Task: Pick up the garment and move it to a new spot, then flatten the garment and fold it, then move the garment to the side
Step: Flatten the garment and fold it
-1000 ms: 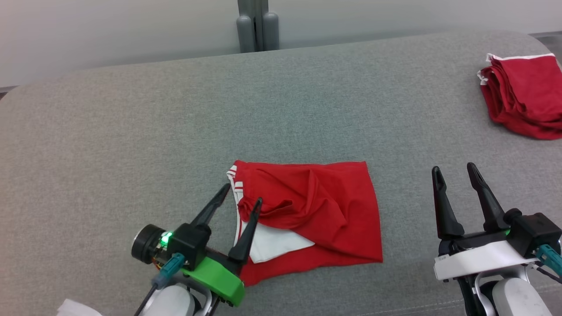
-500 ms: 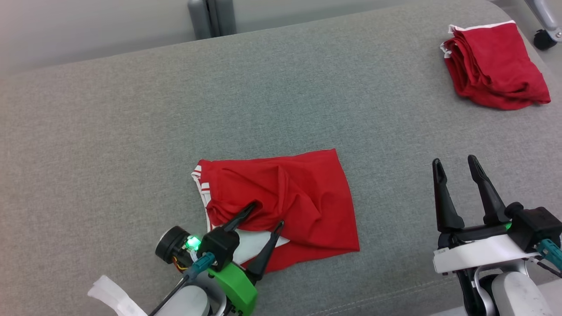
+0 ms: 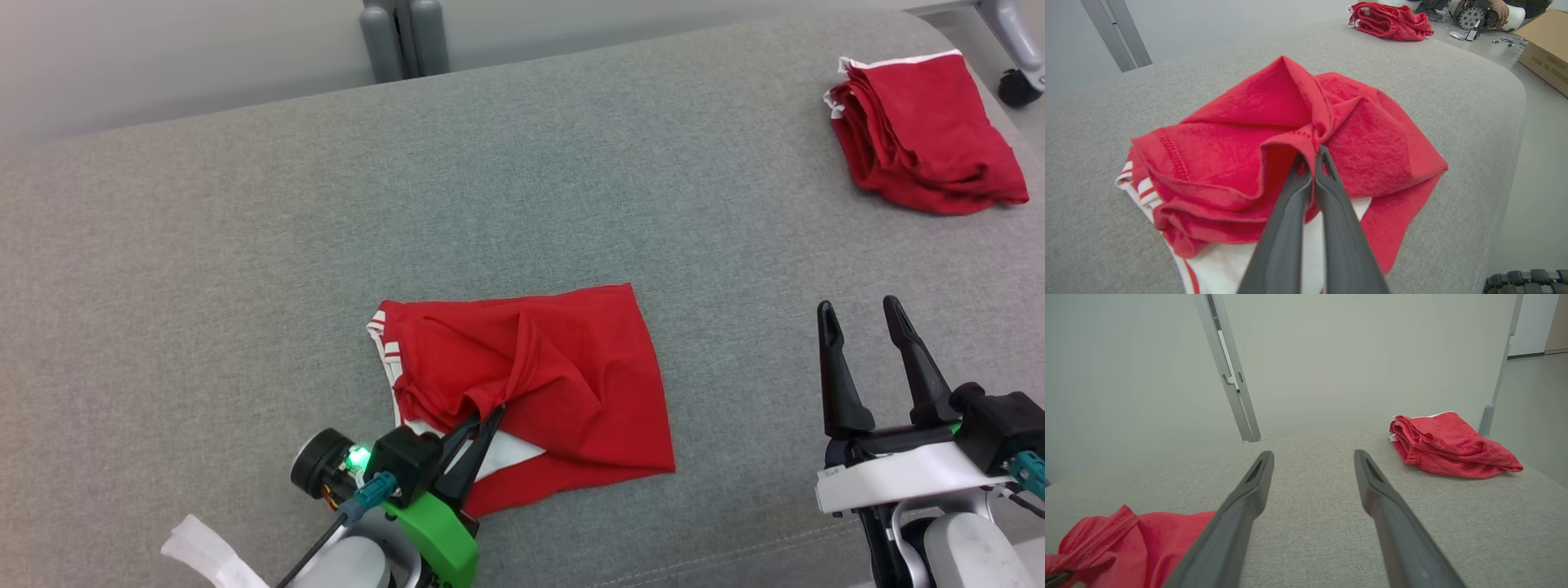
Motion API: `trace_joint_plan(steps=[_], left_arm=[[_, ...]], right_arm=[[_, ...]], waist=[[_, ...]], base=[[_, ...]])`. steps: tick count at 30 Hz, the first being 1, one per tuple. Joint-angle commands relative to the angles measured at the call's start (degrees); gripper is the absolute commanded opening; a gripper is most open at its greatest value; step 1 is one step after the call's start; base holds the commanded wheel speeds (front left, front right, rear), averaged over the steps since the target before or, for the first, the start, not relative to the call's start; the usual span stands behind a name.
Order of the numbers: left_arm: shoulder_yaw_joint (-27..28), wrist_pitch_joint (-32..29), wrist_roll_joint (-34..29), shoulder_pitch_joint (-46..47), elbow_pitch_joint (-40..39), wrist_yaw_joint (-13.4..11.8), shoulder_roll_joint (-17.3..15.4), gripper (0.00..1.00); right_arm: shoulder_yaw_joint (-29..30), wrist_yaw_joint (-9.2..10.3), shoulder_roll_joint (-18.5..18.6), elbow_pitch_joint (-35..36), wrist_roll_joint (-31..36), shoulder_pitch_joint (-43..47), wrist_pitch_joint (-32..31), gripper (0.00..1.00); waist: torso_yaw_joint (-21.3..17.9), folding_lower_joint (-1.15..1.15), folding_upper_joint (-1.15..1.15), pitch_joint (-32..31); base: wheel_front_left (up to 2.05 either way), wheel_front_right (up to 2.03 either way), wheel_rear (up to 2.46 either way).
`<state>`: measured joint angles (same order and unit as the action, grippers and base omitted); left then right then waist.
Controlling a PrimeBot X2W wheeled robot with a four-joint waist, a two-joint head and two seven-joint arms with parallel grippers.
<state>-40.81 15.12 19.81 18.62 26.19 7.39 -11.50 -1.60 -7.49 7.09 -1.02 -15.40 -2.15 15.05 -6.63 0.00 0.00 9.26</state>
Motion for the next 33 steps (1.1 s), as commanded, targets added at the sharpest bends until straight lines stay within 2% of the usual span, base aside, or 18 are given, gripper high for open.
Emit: trace_joint_plan(steps=[1, 10, 11, 12, 16, 23, 27, 33], left_arm=[[0.01, -0.01, 1.11, -1.53, -0.84, 0.18, -0.7, 0.0], [-0.51, -2.92, 6.99, -9.17, -7.97, -0.38, -3.36, 0.0], [-0.22, -3.32, 7.51, -10.05, -8.2, -0.9, -3.41, 0.62], [-0.43, -3.63, 6.95, -10.3, -8.17, -1.16, -3.83, 1.0], [0.0, -2.71, 7.1, -11.49, -8.6, -2.44, -3.34, 1.0], [4.55, -0.29, 7.62, -11.81, -11.01, -5.2, -3.18, 1.0], [10.02, 0.13, 7.14, -12.71, -13.72, -7.47, -2.93, 1.0], [22.44, 0.02, 4.4, -14.98, -18.98, -9.41, -1.89, 1.0]], right_arm=[[0.08, -0.01, 0.36, -0.23, 0.19, 0.71, 0.14, 1.0], [1.0, -0.01, 1.07, -0.74, -0.64, 1.93, 0.14, 1.0], [1.0, -0.01, 1.14, -0.91, -0.64, 2.07, 0.14, 1.0], [0.92, -0.01, 1.19, -1.08, -0.7, 2.13, 0.14, 1.0], [0.88, -0.01, 1.4, -1.53, -0.76, 2.24, 0.14, 1.0], [1.07, -0.01, 1.55, -1.9, -0.82, 2.49, 0.14, 1.0], [1.33, -0.01, 1.48, -1.91, -0.84, 3.04, 0.14, 1.0], [1.78, -0.01, 1.02, -1.47, -0.25, 3.71, 0.14, 1.0]], waist=[[1.31, 0.0, 0.0, -1.25], [3.66, 0.0, 0.0, -2.63], [3.87, 0.0, 0.0, -2.74], [4.0, 0.0, 0.0, -2.79], [4.62, 0.0, 0.0, -3.05], [5.21, 0.0, 0.0, -3.57], [5.36, 0.0, 0.0, -4.29], [6.04, 0.0, 0.0, -5.42]], base=[[0.0, 0.0, 0.0], [0.0, 0.0, 0.0], [0.0, 0.0, 0.0], [0.0, 0.0, 0.0], [0.0, 0.0, 0.0], [0.0, 0.0, 0.0], [0.0, 0.0, 0.0], [0.0, 0.0, 0.0]])
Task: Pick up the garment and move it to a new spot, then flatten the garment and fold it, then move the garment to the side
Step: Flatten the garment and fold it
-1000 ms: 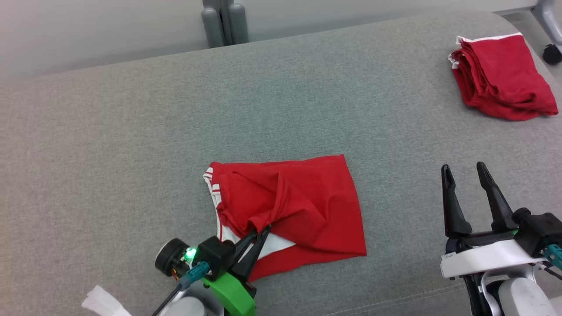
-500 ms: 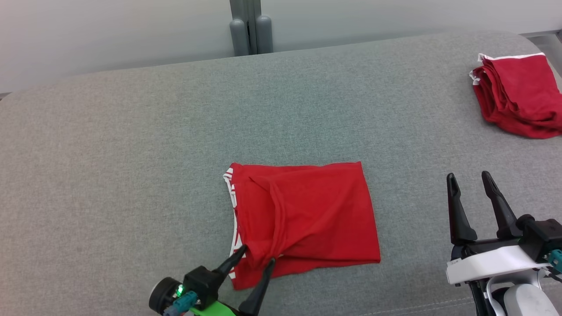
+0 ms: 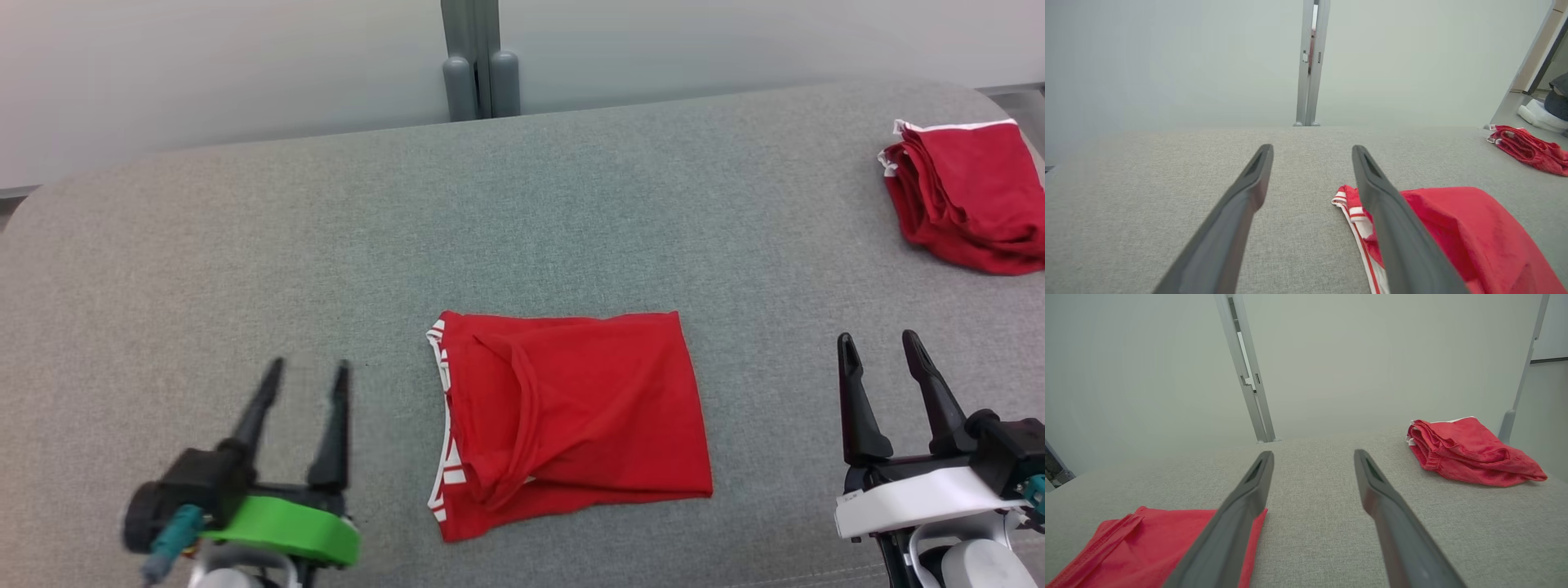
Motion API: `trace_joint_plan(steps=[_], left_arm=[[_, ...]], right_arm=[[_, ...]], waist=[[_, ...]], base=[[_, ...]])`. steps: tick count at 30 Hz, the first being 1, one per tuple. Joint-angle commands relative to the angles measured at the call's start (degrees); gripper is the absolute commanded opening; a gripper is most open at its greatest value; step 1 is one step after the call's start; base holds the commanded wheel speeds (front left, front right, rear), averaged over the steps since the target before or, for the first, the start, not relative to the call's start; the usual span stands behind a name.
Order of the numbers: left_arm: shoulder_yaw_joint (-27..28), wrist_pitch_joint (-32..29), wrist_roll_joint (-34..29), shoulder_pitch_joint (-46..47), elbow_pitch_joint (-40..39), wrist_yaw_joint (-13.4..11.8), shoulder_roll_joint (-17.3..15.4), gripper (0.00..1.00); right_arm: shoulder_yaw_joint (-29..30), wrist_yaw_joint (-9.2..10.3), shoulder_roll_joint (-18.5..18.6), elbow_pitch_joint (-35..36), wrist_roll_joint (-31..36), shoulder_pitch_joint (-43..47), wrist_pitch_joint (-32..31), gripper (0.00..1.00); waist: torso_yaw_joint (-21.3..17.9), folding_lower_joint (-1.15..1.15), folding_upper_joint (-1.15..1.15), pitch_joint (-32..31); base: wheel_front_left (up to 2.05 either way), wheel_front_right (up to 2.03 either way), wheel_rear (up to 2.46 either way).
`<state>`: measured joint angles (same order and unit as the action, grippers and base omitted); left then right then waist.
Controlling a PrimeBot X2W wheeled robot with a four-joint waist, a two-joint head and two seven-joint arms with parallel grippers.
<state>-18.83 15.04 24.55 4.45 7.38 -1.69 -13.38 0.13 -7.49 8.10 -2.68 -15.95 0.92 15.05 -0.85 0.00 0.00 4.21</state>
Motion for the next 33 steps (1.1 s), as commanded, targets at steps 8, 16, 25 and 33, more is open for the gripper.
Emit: trace_joint_plan(steps=[8, 16, 25, 33], left_arm=[[10.94, 0.12, -6.61, -3.32, -0.26, 1.19, -0.08, 1.0], [15.92, 0.12, -9.54, -3.91, 0.86, 4.26, 2.64, 1.0], [18.43, 0.13, -12.09, -3.45, 0.78, 6.54, 5.39, 1.0], [18.67, 0.13, -13.51, -1.2, 0.54, 7.82, 7.28, 1.0]], right_arm=[[0.0, -0.01, -0.57, -0.24, 0.64, 2.3, 0.14, 1.0], [-0.18, -0.01, -0.59, -1.04, 0.91, 2.83, 0.14, 1.0], [-1.64, -0.01, 0.09, -2.46, 0.75, 1.8, 0.14, 0.38], [-7.7, -0.01, 1.37, -10.09, 2.0, -6.47, 0.14, 0.0]], waist=[[1.43, 0.0, 0.0, -1.95], [1.71, 0.0, 0.0, -2.47], [3.59, 0.0, 0.0, -1.59], [8.38, 0.0, 0.0, 0.96]], base=[[0.0, 0.0, 0.0], [0.0, 0.0, 0.0], [0.0, 0.0, 0.0], [0.0, 0.0, 0.0]])
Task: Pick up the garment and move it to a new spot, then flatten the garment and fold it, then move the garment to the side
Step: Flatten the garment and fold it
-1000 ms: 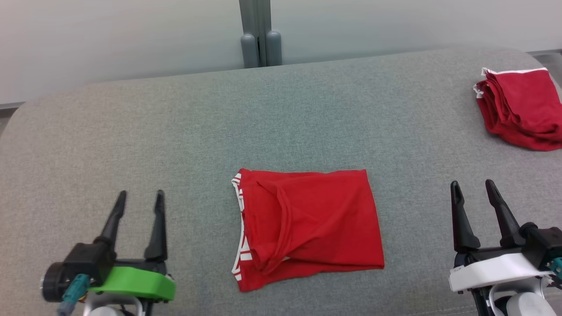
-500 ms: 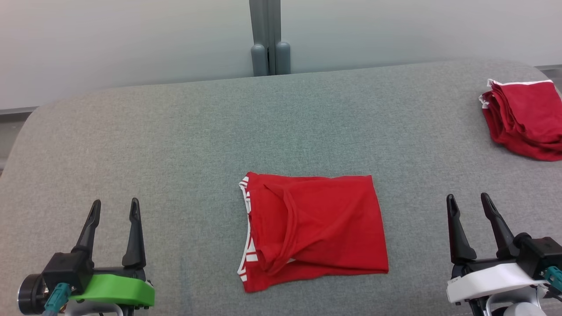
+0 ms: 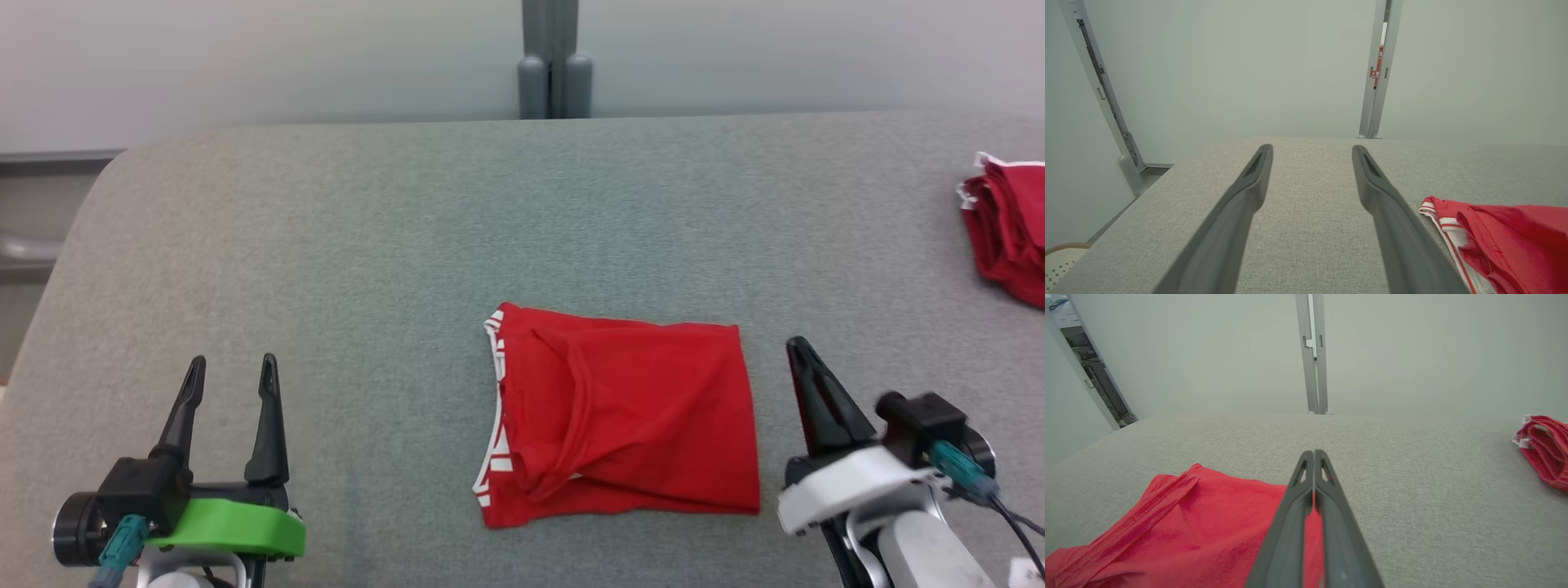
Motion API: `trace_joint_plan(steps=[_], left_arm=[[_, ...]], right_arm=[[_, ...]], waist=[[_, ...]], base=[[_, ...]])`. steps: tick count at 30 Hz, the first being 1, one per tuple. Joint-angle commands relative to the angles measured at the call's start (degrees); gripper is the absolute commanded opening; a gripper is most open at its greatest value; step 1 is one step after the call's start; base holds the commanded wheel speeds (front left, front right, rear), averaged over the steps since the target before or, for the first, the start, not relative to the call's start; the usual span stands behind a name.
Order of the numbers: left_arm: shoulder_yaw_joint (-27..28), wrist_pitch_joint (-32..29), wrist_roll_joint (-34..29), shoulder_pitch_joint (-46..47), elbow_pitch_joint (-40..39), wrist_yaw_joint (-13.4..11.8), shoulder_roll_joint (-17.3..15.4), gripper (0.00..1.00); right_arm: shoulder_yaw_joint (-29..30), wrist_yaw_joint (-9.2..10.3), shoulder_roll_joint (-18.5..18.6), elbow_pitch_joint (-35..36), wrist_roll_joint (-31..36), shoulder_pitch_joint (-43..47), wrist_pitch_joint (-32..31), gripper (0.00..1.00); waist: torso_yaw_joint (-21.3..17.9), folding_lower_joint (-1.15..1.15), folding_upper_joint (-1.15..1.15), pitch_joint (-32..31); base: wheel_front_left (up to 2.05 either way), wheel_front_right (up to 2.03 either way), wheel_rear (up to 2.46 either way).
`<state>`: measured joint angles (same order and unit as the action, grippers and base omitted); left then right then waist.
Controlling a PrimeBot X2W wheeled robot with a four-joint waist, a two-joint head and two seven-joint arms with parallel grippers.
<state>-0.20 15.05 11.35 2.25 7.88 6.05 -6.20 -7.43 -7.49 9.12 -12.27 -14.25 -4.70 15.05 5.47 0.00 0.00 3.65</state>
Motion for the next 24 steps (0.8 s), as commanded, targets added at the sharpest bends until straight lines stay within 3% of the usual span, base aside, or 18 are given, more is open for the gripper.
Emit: trace_joint_plan(steps=[1, 13, 24], left_arm=[[0.06, 0.11, -0.37, 1.33, 0.13, 0.29, 0.4, 1.0], [-1.1, 0.06, -0.92, 4.46, 0.59, 1.15, 2.36, 1.0], [-1.0, 0.06, -1.06, 5.83, 0.8, 1.42, 2.93, 1.0]], right_arm=[[-1.16, -0.01, 0.36, -2.01, 0.71, -2.6, 0.14, 0.0], [-5.7, -0.01, -0.63, -22.25, 2.23, -14.51, 0.14, 0.0], [-13.03, -0.01, -4.71, -27.01, 1.88, -15.74, 0.14, 0.0]], waist=[[2.75, 0.0, 0.0, 1.91], [8.93, 0.0, 0.0, 5.22], [10.32, 0.0, 0.0, 6.92]], base=[[0.0, 0.0, 0.0], [0.0, 0.0, 0.0], [0.0, 0.0, 0.0]])
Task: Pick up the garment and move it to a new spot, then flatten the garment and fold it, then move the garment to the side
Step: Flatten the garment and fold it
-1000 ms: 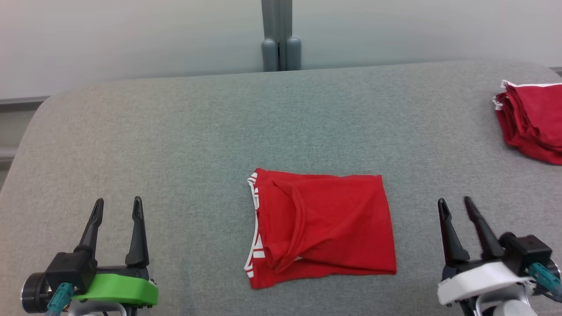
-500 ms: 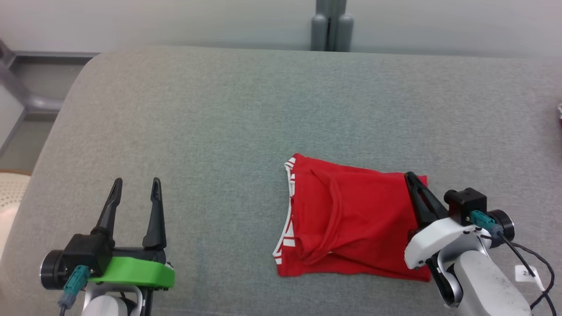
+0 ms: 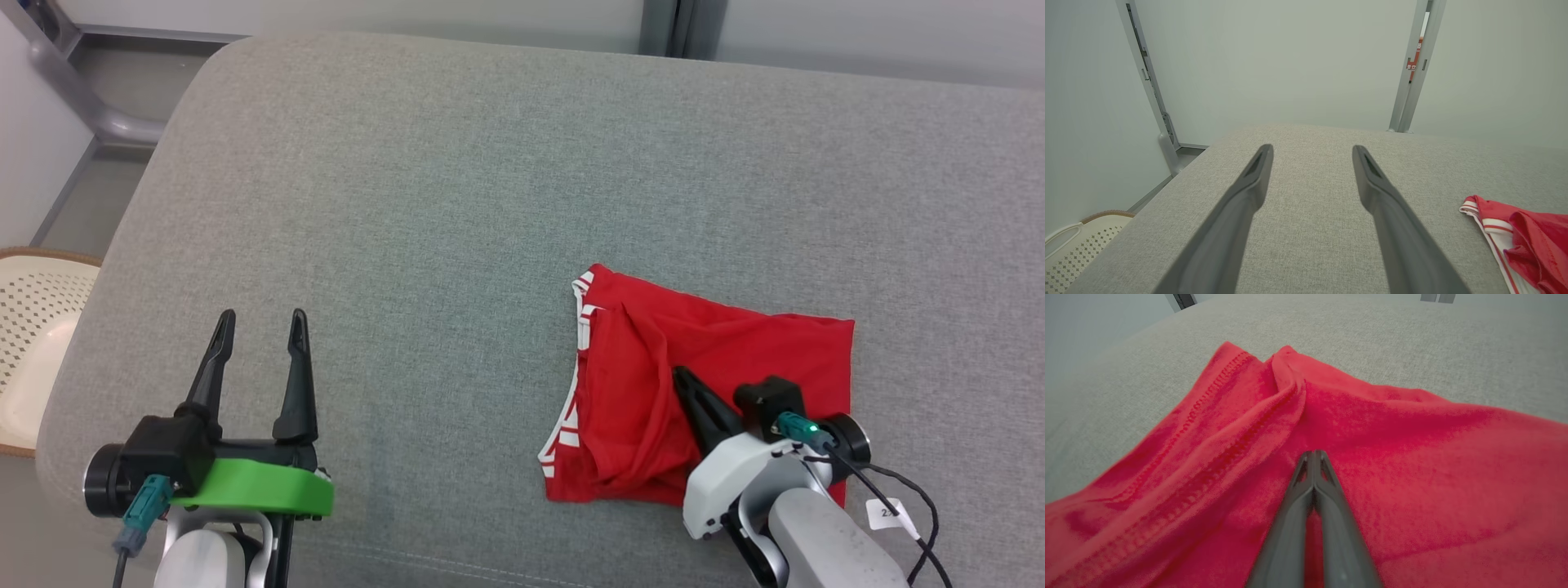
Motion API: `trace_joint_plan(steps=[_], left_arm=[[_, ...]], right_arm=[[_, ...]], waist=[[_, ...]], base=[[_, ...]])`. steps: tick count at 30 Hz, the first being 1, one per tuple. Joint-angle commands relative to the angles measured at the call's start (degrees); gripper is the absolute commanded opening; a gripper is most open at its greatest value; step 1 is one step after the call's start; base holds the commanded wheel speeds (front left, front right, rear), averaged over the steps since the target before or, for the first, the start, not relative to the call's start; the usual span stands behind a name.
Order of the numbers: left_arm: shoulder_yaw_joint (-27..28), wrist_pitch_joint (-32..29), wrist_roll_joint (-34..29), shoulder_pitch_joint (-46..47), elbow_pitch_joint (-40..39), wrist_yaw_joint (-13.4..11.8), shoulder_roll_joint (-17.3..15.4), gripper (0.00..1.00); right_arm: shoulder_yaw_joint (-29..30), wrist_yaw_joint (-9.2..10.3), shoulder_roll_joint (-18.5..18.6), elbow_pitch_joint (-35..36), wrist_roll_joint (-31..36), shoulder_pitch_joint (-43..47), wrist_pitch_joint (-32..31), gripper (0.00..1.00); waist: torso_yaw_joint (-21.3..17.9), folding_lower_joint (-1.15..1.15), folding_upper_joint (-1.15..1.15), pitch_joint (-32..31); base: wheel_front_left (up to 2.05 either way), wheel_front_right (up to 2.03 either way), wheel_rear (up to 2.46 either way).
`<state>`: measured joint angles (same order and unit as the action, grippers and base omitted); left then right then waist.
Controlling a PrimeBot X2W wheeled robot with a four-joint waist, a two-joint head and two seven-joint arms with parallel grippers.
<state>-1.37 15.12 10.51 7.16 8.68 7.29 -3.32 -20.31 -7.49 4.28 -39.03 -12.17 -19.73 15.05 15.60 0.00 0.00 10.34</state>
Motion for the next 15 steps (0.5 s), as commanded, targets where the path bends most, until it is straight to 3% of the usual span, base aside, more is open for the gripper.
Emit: trace_joint_plan(steps=[1, 15], left_arm=[[0.11, -0.02, -0.25, 0.97, 0.05, 0.2, 0.07, 1.0], [-1.38, -0.02, -0.06, 1.97, 0.8, 0.3, 0.36, 1.0]], right_arm=[[-0.84, -0.01, -0.23, -0.35, -0.37, -0.8, 0.14, 0.0], [-9.28, -0.01, -1.24, 3.38, -6.1, -0.92, 0.14, 0.0]], waist=[[0.25, 0.0, 0.0, 0.34], [0.8, 0.0, 0.0, 0.71]], base=[[0.0, 0.0, 0.0], [0.0, 0.0, 0.0]])
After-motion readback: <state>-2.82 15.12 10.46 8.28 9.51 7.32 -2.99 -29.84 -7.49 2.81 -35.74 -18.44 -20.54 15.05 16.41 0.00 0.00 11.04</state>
